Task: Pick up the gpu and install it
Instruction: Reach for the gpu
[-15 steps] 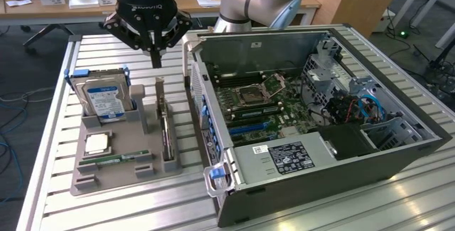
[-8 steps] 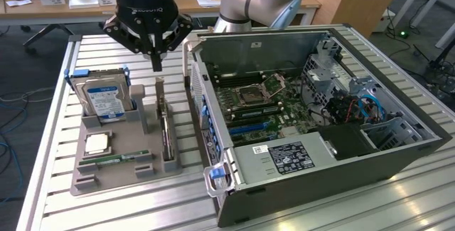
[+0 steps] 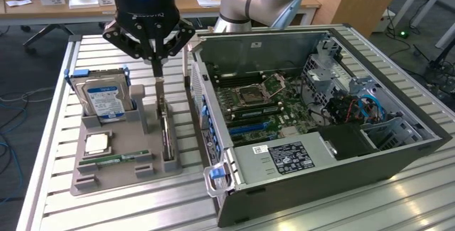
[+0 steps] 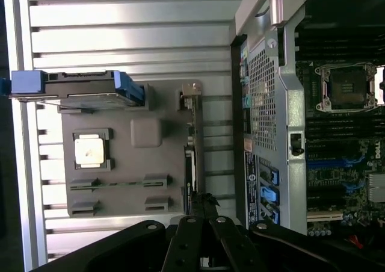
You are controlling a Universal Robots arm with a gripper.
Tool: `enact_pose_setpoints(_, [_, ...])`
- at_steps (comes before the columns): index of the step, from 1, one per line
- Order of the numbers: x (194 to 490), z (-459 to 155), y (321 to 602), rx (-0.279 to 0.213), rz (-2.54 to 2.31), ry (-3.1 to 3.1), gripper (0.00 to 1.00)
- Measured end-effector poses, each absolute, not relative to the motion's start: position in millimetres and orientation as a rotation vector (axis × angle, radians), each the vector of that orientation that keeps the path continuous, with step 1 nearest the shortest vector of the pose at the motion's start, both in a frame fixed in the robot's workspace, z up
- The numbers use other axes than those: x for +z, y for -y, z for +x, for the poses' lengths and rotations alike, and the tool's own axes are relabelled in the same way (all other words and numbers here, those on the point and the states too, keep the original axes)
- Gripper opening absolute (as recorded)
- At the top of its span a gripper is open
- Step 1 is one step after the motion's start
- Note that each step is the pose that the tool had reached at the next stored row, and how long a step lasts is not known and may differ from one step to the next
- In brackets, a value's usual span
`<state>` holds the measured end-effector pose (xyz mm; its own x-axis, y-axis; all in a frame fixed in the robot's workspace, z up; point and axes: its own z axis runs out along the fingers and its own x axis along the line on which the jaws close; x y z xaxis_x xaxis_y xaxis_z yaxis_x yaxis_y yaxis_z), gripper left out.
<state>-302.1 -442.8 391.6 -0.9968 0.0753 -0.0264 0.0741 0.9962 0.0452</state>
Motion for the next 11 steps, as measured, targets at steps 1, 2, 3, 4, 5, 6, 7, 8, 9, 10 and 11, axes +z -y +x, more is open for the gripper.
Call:
enact_pose_setpoints(1, [391.6,-302.1,444.5,0.069,0.116,-3.111,0.11])
enact_pose_setpoints(2, [391.6,-302.1,445.9,0.069,0.116,-3.111,0.11])
enact_pose_setpoints(3, [391.6,-302.1,447.0,0.069,0.116,-3.111,0.11])
enact_pose_setpoints(4, [391.6,-302.1,447.5,0.069,0.116,-3.11,0.11])
enact_pose_setpoints(5, [391.6,-302.1,447.5,0.069,0.116,-3.111,0.11])
enact_pose_setpoints(6, [391.6,-302.1,447.5,0.069,0.116,-3.111,0.11])
enact_pose_setpoints(7, [391.7,-302.4,447.6,0.069,0.116,-3.111,0.11])
enact_pose_setpoints(8, [391.6,-303.1,447.8,0.069,0.116,-3.111,0.11])
enact_pose_setpoints(9, [391.6,-303.6,447.9,0.069,0.116,-3.111,0.11])
enact_pose_setpoints(10, [391.3,-314.7,453.7,0.069,0.116,-3.111,0.11])
enact_pose_setpoints(11, [391.3,-314.7,453.7,0.069,0.116,-3.111,0.11])
